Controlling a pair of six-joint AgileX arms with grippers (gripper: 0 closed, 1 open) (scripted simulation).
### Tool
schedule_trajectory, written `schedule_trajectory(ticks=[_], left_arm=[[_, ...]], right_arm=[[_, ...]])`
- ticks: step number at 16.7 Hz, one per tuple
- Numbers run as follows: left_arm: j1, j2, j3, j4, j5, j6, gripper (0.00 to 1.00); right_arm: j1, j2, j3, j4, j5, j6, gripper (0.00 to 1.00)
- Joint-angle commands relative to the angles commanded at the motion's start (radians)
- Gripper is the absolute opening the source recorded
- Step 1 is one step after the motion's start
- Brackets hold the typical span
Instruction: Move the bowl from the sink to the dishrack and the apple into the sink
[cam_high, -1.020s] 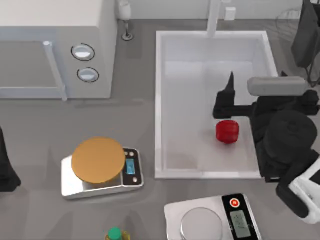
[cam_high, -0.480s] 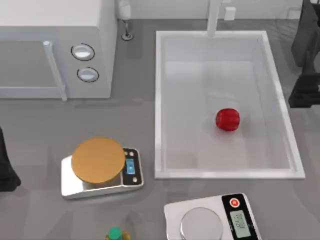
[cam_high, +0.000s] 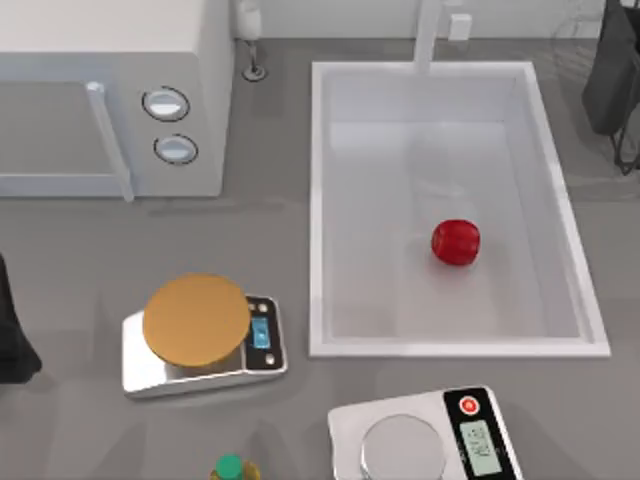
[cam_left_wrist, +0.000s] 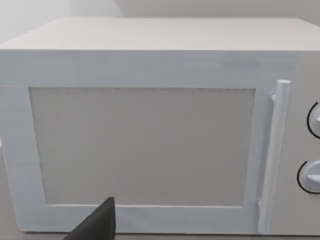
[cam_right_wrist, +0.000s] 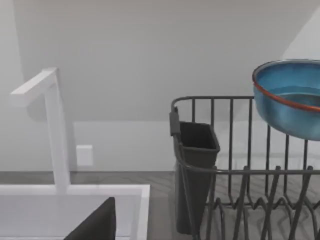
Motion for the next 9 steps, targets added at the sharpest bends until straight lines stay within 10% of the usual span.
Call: schedule_trajectory(ticks=[9], left_arm=[[0.000,0.000,0.000,0.000,0.000,0.000,1.00]], right_arm=[[-0.112,-0.327,-0.105,-0.270,-0.118,-0.003,1.00]])
